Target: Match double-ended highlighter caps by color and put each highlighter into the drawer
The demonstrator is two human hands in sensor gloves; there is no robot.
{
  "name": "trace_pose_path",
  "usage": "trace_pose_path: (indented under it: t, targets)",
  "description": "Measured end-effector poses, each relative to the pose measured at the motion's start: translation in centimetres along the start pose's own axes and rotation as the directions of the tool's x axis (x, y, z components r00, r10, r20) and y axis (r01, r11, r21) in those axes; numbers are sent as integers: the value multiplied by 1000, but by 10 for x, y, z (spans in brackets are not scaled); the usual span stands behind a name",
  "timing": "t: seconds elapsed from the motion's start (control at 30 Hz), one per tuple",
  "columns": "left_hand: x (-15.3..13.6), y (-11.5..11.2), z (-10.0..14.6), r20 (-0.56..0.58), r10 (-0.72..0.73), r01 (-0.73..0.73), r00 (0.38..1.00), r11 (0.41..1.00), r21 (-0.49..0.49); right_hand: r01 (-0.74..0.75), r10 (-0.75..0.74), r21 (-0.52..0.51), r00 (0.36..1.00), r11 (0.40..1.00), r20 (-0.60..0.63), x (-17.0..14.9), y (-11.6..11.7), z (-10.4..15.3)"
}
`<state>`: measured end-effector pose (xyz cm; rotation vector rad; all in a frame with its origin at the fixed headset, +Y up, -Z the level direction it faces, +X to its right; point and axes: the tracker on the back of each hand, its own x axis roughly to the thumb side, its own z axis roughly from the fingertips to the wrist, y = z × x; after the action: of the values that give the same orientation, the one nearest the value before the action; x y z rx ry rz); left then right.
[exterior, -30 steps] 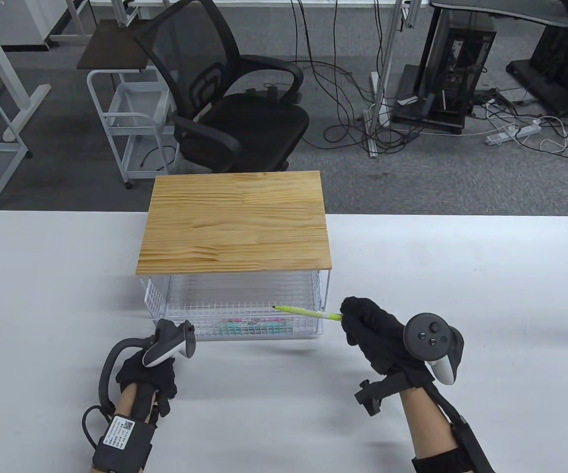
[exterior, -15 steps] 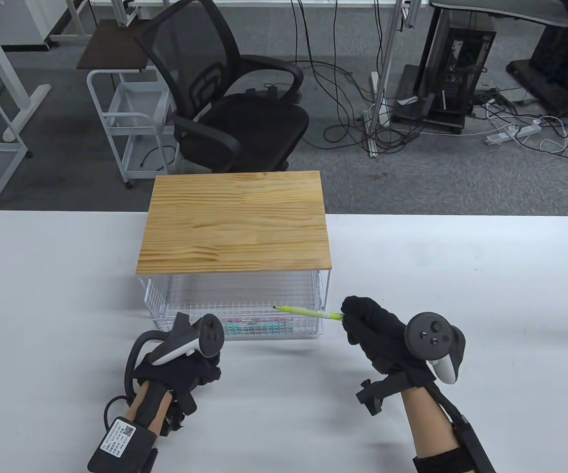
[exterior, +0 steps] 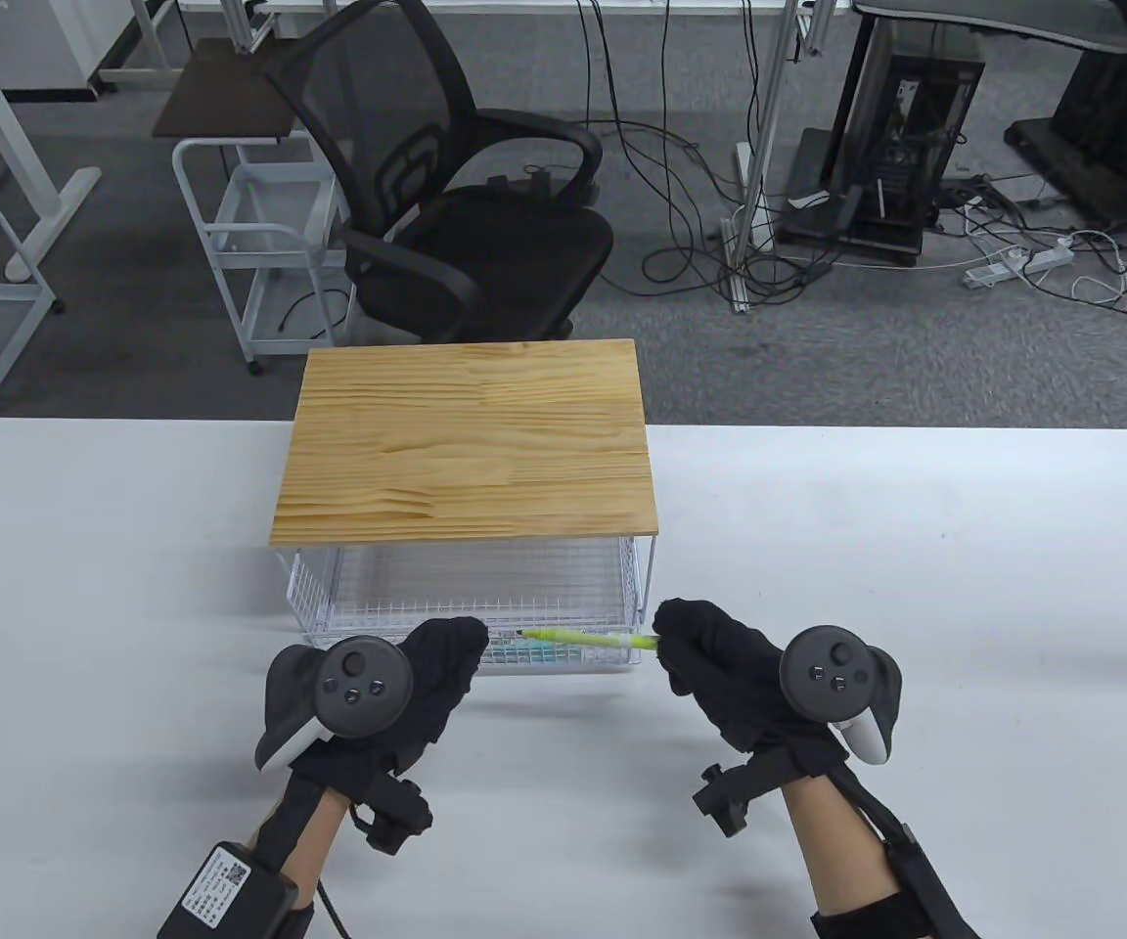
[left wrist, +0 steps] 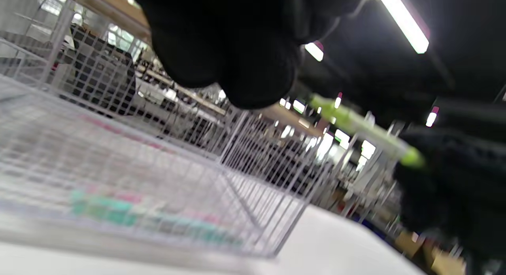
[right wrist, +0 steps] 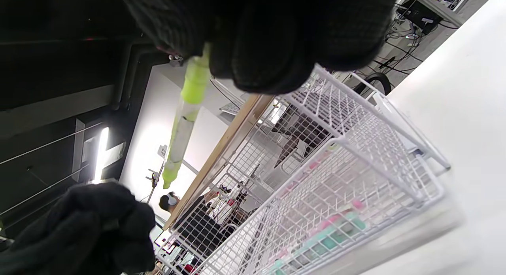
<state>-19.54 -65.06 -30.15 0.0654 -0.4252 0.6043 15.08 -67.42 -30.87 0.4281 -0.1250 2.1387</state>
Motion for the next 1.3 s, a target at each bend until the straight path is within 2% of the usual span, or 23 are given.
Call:
trace_pose_path:
  t: [0.07, 0.23, 0.43, 0.53, 0.87, 1.13, 1.3]
  targets:
    - [-7, 2, 0, 10, 106, -106, 994, 993, 53, -1, 0, 10, 1000, 1000, 8, 2, 2, 0]
    - [-23, 0, -2, -20, 290, -290, 957, 957, 13, -9, 8, 23, 1000, 1000, 27, 7, 6, 1]
    - [-33, -12, -8, -35, 305, -307, 952, 946, -102, -8, 8, 18, 999, 1000, 42, 10, 9, 1]
    - [-33, -17, -10, -40, 325, -327, 945, 937, -125, -10, 10, 17, 999, 1000, 40, 9, 10, 1]
    - [-26, -27, -12, -24, 327, -327, 945, 933, -148, 5, -7, 33, 999, 999, 38, 10, 11, 1]
    - [-21, -33, -12, 3, 402, -397, 916, 904, -160, 28, -30, 60, 999, 998, 39, 10, 15, 1]
    - [-18, -35, -11, 0, 366, -362, 930, 921, -146, 37, -40, 66, 998, 997, 41, 11, 16, 1]
